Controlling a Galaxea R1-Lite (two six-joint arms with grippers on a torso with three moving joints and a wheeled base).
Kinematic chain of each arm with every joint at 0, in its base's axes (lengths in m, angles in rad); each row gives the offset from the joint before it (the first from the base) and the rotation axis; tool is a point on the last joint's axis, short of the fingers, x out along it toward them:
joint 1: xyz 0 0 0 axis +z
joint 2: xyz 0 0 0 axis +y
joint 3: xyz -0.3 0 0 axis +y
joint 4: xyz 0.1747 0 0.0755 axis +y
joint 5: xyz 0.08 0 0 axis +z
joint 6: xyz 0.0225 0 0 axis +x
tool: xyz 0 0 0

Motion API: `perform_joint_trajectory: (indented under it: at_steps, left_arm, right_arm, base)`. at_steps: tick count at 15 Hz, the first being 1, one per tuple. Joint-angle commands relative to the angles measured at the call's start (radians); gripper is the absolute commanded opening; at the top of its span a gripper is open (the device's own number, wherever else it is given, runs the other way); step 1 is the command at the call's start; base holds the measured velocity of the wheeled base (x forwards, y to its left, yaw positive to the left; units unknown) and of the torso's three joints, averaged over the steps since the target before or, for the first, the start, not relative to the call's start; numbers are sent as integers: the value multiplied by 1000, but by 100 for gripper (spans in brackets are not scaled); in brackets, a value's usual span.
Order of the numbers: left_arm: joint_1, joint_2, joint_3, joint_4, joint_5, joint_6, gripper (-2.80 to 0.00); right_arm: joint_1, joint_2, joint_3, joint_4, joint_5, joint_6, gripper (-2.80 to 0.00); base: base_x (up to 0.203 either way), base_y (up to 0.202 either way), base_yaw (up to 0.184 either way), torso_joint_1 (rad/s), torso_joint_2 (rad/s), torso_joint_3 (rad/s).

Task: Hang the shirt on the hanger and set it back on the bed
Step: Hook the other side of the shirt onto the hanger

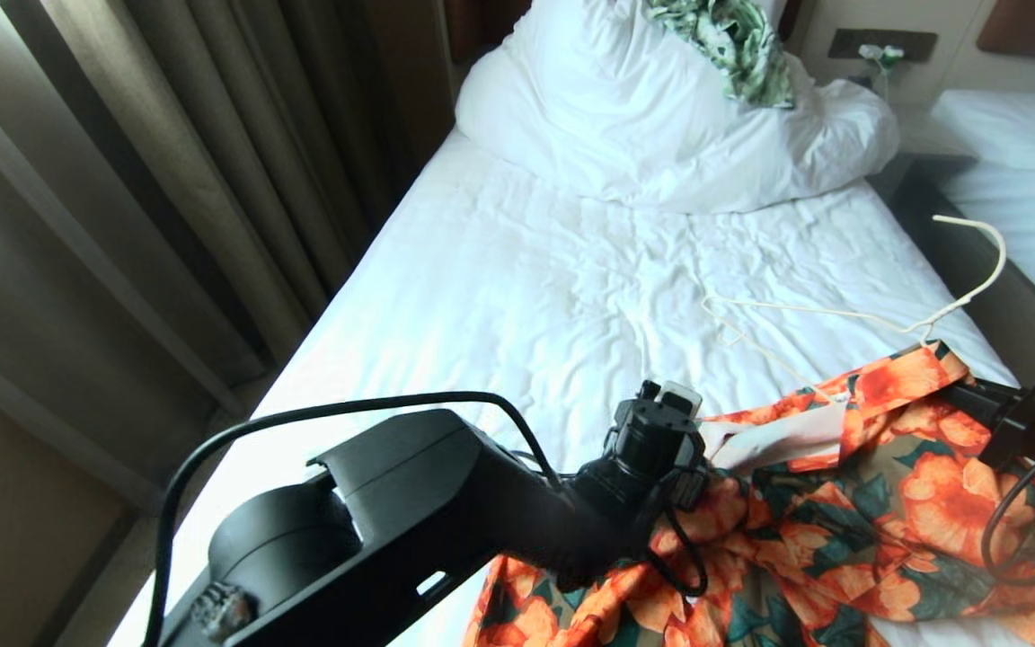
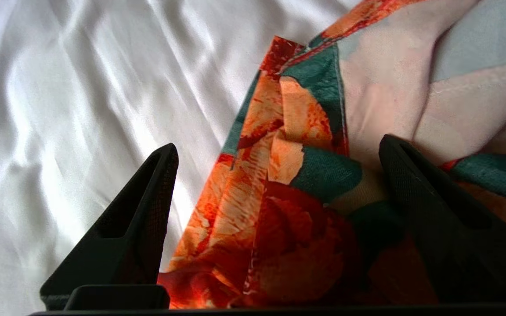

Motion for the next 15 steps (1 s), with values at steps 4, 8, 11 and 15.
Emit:
perform_joint_trajectory:
  at_steps: [4,8,11,15]
  left_arm:
    - [-29,18,67,-75,10,-4,0]
    - [-21,11,60,-78,10,-4,-280]
    - [-13,14,60,-78,8,-5,-280]
    - [-9,-34,72,-78,8,-40,-280]
  right_arm:
    - [19,-1,3,-8,4,-2,-280]
    - [27,-1,3,-7,4,-2,-280]
    - [35,-3,0,-9,4,0,-280]
    - [42,-5,-21,-10,1,0,-280]
  base:
    - [0,0,0,0,0,0]
    - [0,0,0,0,0,0]
    - [0,0,0,0,0,0]
    - [0,0,0,0,0,0]
